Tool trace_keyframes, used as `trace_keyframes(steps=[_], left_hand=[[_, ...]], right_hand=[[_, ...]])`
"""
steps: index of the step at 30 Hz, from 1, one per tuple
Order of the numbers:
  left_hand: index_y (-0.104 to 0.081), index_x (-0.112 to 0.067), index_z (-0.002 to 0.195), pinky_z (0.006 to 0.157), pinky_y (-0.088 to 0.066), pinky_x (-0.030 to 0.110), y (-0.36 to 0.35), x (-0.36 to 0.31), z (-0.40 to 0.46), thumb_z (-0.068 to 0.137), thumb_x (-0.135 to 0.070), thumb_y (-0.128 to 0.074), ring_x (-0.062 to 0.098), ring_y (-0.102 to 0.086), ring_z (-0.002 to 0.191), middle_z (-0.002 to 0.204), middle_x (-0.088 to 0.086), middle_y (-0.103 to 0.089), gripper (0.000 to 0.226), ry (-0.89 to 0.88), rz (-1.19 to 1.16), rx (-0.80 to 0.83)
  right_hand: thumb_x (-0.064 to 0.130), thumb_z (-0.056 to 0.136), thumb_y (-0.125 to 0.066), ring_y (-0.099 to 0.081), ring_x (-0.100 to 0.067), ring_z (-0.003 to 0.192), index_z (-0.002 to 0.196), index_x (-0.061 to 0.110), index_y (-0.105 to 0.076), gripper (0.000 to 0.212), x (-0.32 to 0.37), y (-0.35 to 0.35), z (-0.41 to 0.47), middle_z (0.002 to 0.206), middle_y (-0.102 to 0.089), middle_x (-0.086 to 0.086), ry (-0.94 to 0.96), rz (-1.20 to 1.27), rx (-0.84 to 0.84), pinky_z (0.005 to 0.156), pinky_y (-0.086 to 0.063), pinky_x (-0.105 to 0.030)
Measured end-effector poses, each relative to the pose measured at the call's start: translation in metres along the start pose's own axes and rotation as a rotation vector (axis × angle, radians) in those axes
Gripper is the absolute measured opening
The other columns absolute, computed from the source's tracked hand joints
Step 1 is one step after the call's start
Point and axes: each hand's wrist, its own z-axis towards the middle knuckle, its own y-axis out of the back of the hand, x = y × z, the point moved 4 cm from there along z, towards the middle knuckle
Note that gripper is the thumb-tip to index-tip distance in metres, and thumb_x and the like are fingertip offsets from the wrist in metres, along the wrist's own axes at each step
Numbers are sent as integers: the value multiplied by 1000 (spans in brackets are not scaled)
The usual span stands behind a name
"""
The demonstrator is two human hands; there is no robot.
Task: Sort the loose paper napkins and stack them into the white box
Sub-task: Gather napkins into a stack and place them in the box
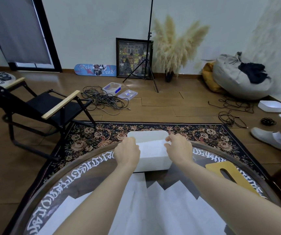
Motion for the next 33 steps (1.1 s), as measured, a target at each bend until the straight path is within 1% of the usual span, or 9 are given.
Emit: trace_keyframes(steps=[2,5,9,12,15,21,27,30,33], left_hand=[[-60,-15,118,75,-44,34,6,0,-4,95,-18,-47,29,-59,107,119,5,-61,26,-29,14,-3],[-61,-16,117,79,-44,34,13,-1,-12,95,-20,-47,25,-56,109,118,4,-61,26,-118,52,12],[-60,-21,121,89,-38,35,20,-1,-33,96,-24,-47,23,-49,115,121,0,-58,28,-280,129,57],[-57,-22,124,90,-35,34,25,2,-55,96,-24,-47,23,-48,117,123,1,-55,30,-346,180,75],[-56,-20,125,93,-35,35,32,10,-78,96,-23,-47,21,-48,119,124,0,-54,31,-342,168,101],[-54,-22,125,91,-38,36,53,28,-122,96,-23,-47,23,-50,116,123,1,-52,30,-305,214,122],[-50,-22,129,89,-40,37,68,50,-161,96,-25,-47,23,-52,115,125,1,-50,33,-269,217,129],[-48,-23,133,90,-40,37,73,61,-181,97,-27,-47,22,-51,118,129,1,-48,36,-253,220,146],[-45,-25,136,90,-41,35,75,70,-200,97,-27,-46,22,-52,117,131,0,-47,40,-242,223,154]], right_hand=[[26,97,-51,-46,-24,120,122,21,-58,27,3,7,-2,123,-57,-1,50,-57,-8,95,-33,-36],[28,96,-51,-42,-23,123,124,24,-57,29,8,13,-9,127,-56,1,113,-117,33,97,-30,-37],[33,95,-51,-36,-22,124,131,28,-52,36,13,18,-30,131,-51,1,231,-238,97,100,-24,-39],[33,94,-51,-35,-22,125,132,28,-50,38,14,24,-48,132,-49,1,269,-251,133,100,-23,-40],[33,94,-50,-36,-22,125,131,29,-51,37,14,30,-69,132,-50,1,274,-239,152,100,-23,-40],[30,93,-52,-36,-21,127,131,29,-51,38,11,39,-110,131,-51,0,278,-184,164,103,-21,-40],[31,94,-52,-38,-20,122,132,30,-49,39,10,39,-152,128,-52,1,319,-151,191,95,-24,-36],[31,94,-52,-39,-20,121,131,29,-50,36,10,39,-172,125,-54,4,334,-127,188,93,-24,-35],[32,94,-53,-39,-18,121,131,31,-49,37,9,36,-191,124,-54,5,356,-128,196,95,-24,-35]])
